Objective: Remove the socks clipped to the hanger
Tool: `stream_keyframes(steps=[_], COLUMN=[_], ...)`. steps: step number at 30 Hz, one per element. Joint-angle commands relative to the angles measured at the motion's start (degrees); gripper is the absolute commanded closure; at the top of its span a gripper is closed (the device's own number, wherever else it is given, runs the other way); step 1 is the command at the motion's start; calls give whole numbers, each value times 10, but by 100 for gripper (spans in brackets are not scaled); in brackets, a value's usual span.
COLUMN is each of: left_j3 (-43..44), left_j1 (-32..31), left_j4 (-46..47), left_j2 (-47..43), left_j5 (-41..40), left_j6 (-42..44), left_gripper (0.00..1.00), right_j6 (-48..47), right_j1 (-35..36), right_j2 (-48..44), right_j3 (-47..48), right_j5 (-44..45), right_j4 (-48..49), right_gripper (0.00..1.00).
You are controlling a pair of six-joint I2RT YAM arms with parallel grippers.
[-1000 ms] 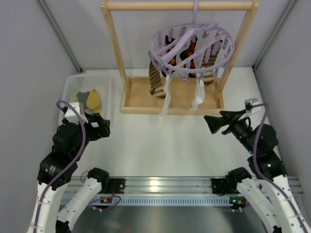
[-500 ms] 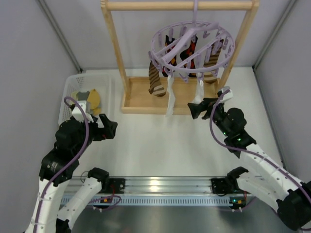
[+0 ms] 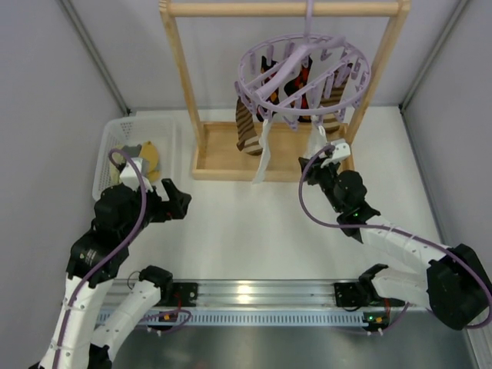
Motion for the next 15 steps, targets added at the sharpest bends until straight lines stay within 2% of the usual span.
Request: stream_keyframes(steps=[1, 2, 3, 5, 7, 11, 14, 15], left_j3=[18, 19, 27, 43, 90, 185, 263, 300], left_j1=[-2, -2, -2, -2, -2, -2, -7, -27], left_j4=[24, 35, 52, 83, 86, 94, 96, 99], left_j2=[12, 17, 20, 43, 73, 151, 222, 259], left_j5=[20, 67, 87, 116, 106, 74, 55, 29], left_j6=[-39, -51, -58, -80, -91, -110, -111, -108], left_gripper=[1, 1, 1, 1, 1, 1, 1, 1], right_j6=[-25, -31, -35, -38, -43, -51, -54, -56], right_j1=[19, 22, 29, 41, 70, 143, 205, 237], right_j2=[-2, -1, -1, -2, -4, 3, 26, 33], right_j3=[-10, -11, -15, -18, -19, -10, 4, 16], right_j5=[23, 26, 31, 48, 68, 153, 267, 293], right_j4=[106, 108, 113, 114, 111, 103, 100, 98], right_gripper=[65, 73, 88, 96, 100, 100, 100, 100])
